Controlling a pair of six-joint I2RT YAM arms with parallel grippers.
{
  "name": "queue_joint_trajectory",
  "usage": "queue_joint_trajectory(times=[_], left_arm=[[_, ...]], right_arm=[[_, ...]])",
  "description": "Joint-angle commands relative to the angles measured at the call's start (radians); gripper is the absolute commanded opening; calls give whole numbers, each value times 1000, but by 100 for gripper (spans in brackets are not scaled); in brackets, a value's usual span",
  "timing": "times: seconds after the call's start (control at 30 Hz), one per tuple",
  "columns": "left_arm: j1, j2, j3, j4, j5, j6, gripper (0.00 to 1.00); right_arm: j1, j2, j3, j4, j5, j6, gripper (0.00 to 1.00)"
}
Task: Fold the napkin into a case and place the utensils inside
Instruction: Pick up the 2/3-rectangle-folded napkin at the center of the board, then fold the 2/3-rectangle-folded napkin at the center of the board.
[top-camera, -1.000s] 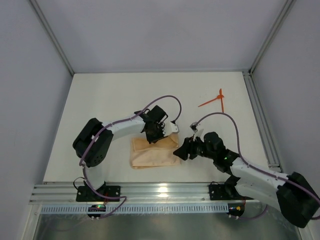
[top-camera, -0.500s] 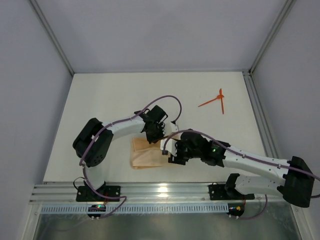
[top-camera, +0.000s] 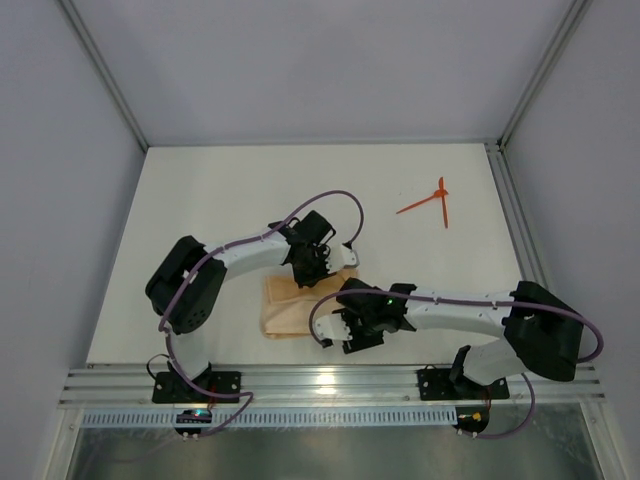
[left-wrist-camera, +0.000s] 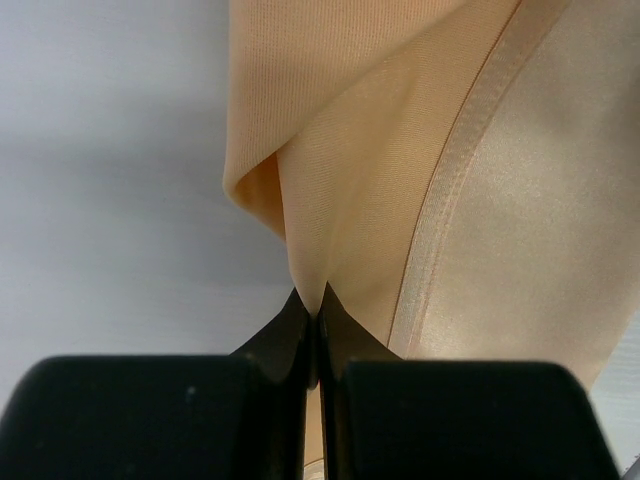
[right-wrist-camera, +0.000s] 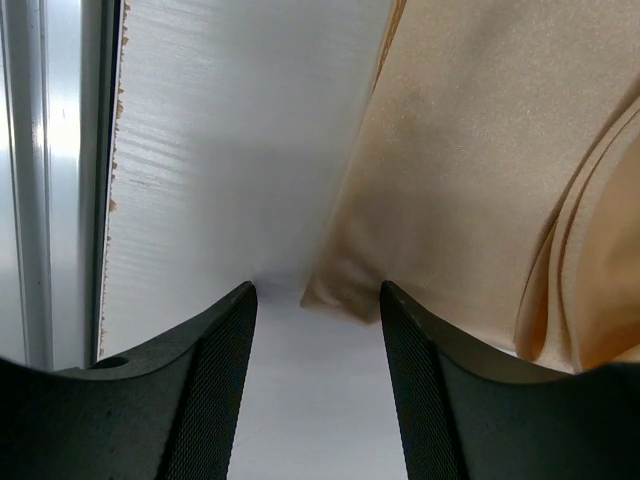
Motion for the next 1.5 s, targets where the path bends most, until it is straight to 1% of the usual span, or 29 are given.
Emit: queue_joint_trajectory(times=[0.0, 0.13, 0.23, 0.37, 0.5, 0.57, 0.6, 0.63, 0.7, 0.73, 0.8, 0.83, 0.87, 0.97, 1.0, 1.1, 1.13, 1.23, 1.47], left_arm=[[4, -14, -2, -1, 31, 23, 0], [4, -11, -4, -4, 33, 23, 0], [5, -9, -4, -3, 36, 20, 0], [5, -11, -4, -4, 34, 20, 0], [5, -12, -2, -7, 37, 21, 0], [5, -14, -1, -9, 42, 21, 0], [5, -14, 1, -10, 42, 23, 0], [5, -14, 2, -10, 45, 21, 0], [4, -14, 2, -15, 45, 24, 0], [5, -12, 2, -16, 45, 24, 0], [5, -12, 2, -21, 46, 26, 0], [5, -8, 1, -21, 46, 26, 0], [5, -9, 1, -23, 48, 27, 0], [5, -8, -1, -26, 57, 23, 0], [5, -8, -1, -32, 62, 24, 0], [4, -6, -4, -42, 79, 21, 0], [5, -6, -8, -52, 79, 23, 0], [5, -11, -24, -55, 83, 21, 0], [2, -35, -51, -53, 100, 17, 0]], right_arm=[[25, 40, -10, 27, 17, -18, 57], [64, 66, -10, 82, 57, 6, 57], [78, 99, -4, 73, 81, 18, 57], [83, 167, 23, 5, 137, 23, 50], [83, 216, 31, -9, 195, 11, 47], [81, 236, 34, 5, 171, 12, 38], [81, 242, 36, 10, 164, 20, 31], [81, 256, 39, 19, 163, 23, 19], [80, 270, 45, 13, 157, 34, 14], [81, 277, 54, 8, 157, 40, 9], [81, 288, 62, -5, 157, 45, 3], [80, 287, 63, -4, 157, 51, 3], [78, 276, 63, -4, 104, 55, 3], [49, 241, 66, 10, 46, 78, 3], [40, 215, 72, 16, 2, 84, 3], [-17, 175, 97, 13, -84, 112, 3], [-40, 169, 105, 10, -137, 120, 3], [-67, 150, 117, 14, -202, 140, 3], [-178, 159, 161, 27, -328, 196, 3]])
